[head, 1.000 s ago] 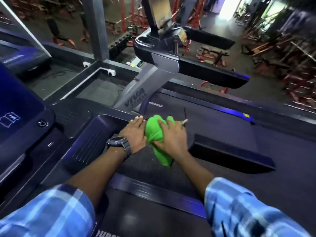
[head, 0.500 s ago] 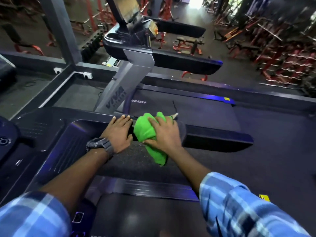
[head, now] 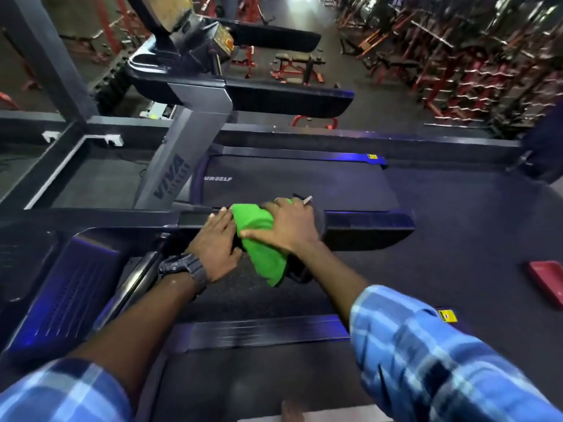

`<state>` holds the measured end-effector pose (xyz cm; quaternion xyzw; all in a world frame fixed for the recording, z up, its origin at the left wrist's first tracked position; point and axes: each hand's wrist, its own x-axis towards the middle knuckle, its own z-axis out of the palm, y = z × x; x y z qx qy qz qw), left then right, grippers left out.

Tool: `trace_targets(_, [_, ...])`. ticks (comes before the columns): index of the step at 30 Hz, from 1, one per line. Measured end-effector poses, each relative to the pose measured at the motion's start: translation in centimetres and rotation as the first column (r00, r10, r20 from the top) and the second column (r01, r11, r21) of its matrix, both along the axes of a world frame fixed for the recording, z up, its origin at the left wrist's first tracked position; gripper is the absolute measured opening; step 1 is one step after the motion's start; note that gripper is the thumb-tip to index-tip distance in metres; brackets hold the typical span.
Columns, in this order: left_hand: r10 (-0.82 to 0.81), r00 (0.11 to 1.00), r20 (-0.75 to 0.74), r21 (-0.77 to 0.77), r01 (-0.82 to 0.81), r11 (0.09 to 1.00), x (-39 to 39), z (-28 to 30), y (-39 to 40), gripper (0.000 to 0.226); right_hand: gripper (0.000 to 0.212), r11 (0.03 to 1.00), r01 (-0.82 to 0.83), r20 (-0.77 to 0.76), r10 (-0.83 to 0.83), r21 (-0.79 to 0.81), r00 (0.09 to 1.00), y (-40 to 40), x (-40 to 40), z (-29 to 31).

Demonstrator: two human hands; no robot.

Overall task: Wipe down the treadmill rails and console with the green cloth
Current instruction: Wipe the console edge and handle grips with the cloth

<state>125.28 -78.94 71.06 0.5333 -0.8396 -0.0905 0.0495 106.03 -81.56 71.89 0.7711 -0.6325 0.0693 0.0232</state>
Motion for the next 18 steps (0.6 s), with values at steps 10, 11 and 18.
trace_targets(10, [0.003,1.000,0.012,0.000,-0.003,1.000,0.2,0.0,-0.2,0.083,0.054,0.991,0.074,0.103,-0.086,0.115,0.991,0.5,-15.1,1.8])
trace_targets(11, [0.007,1.000,0.014,-0.002,-0.007,1.000,0.2,-0.1,-0.2,0.084,0.056,0.969,0.186,0.064,-0.198,0.165,0.978,-0.2,-13.5,2.3])
trace_targets(18, [0.020,0.998,0.058,-0.020,-0.019,1.000,-0.2,0.1,-0.3,0.088,0.070,0.997,-0.067,0.116,0.062,0.039,0.991,2.2,-6.8,-0.6])
